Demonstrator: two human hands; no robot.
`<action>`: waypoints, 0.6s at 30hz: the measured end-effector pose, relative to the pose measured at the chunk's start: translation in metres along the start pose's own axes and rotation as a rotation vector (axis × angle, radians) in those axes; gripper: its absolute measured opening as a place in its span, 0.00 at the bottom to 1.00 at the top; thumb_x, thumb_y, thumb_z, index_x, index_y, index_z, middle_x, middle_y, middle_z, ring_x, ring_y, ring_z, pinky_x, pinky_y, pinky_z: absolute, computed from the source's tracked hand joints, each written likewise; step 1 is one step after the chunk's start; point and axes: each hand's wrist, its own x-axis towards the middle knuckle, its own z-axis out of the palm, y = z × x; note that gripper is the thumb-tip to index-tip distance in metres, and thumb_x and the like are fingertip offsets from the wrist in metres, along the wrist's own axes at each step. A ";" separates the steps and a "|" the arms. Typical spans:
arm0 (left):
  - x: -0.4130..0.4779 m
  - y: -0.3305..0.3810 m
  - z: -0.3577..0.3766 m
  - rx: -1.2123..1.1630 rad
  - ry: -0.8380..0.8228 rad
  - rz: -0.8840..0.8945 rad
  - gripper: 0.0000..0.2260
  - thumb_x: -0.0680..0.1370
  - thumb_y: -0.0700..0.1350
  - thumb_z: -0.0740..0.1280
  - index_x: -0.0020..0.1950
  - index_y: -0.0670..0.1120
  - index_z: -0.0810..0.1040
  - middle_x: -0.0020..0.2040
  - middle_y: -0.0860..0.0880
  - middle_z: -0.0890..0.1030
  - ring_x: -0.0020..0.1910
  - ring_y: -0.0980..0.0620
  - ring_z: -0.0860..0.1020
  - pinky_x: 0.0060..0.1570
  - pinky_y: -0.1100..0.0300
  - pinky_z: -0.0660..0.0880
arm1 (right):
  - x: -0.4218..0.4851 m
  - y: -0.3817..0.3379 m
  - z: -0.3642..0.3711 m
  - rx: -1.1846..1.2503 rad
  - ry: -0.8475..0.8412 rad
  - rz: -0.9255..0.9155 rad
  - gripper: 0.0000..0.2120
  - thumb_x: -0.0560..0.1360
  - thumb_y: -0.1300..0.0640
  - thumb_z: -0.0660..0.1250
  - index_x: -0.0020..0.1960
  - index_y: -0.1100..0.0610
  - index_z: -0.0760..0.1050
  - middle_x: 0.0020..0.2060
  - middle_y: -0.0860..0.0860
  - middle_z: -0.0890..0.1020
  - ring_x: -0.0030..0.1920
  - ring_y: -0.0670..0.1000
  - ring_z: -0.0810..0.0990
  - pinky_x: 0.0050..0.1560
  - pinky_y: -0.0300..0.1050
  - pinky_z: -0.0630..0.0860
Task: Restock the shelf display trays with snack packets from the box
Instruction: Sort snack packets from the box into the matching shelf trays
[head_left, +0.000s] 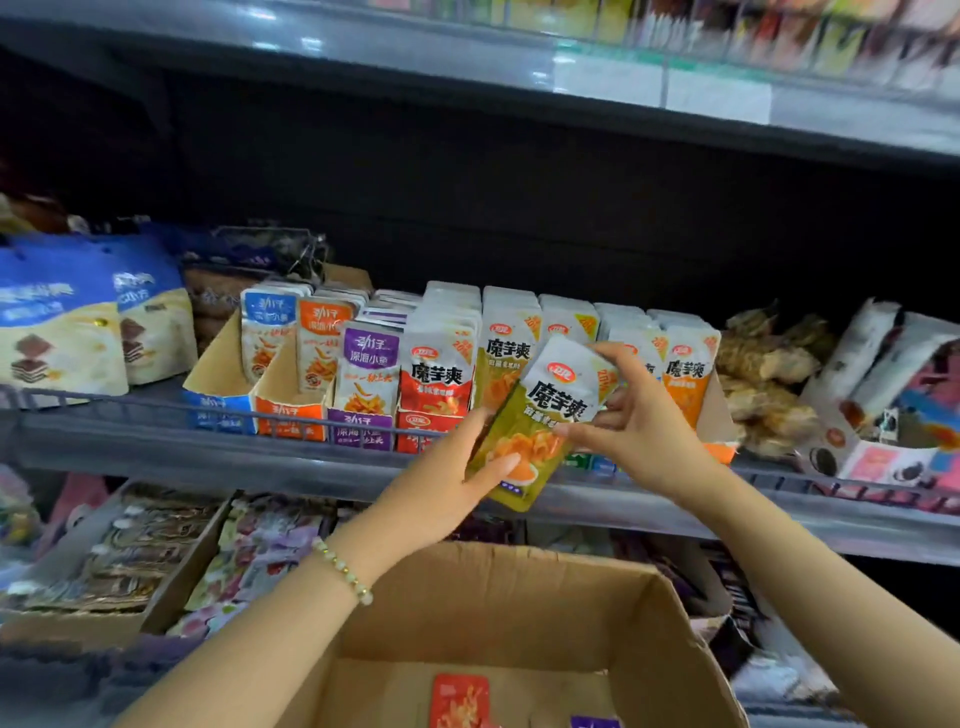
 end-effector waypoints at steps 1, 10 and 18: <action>0.006 -0.001 -0.004 0.068 0.078 0.027 0.20 0.79 0.57 0.60 0.70 0.59 0.61 0.64 0.62 0.72 0.61 0.58 0.74 0.59 0.55 0.75 | 0.008 0.000 -0.005 0.022 0.045 0.004 0.29 0.70 0.68 0.73 0.60 0.45 0.66 0.49 0.53 0.83 0.43 0.50 0.86 0.43 0.46 0.82; 0.034 -0.008 -0.024 0.592 0.163 0.129 0.20 0.82 0.51 0.58 0.74 0.52 0.64 0.72 0.55 0.69 0.70 0.56 0.67 0.66 0.61 0.65 | 0.070 -0.003 -0.019 -0.056 0.172 -0.017 0.27 0.71 0.68 0.72 0.62 0.48 0.65 0.46 0.52 0.82 0.42 0.49 0.85 0.43 0.45 0.83; 0.045 -0.016 -0.020 0.627 0.200 0.146 0.12 0.81 0.53 0.60 0.64 0.56 0.72 0.56 0.56 0.79 0.53 0.57 0.74 0.44 0.62 0.69 | 0.104 0.001 -0.019 -0.150 0.223 -0.052 0.25 0.70 0.68 0.72 0.59 0.50 0.66 0.46 0.45 0.79 0.45 0.45 0.82 0.41 0.42 0.82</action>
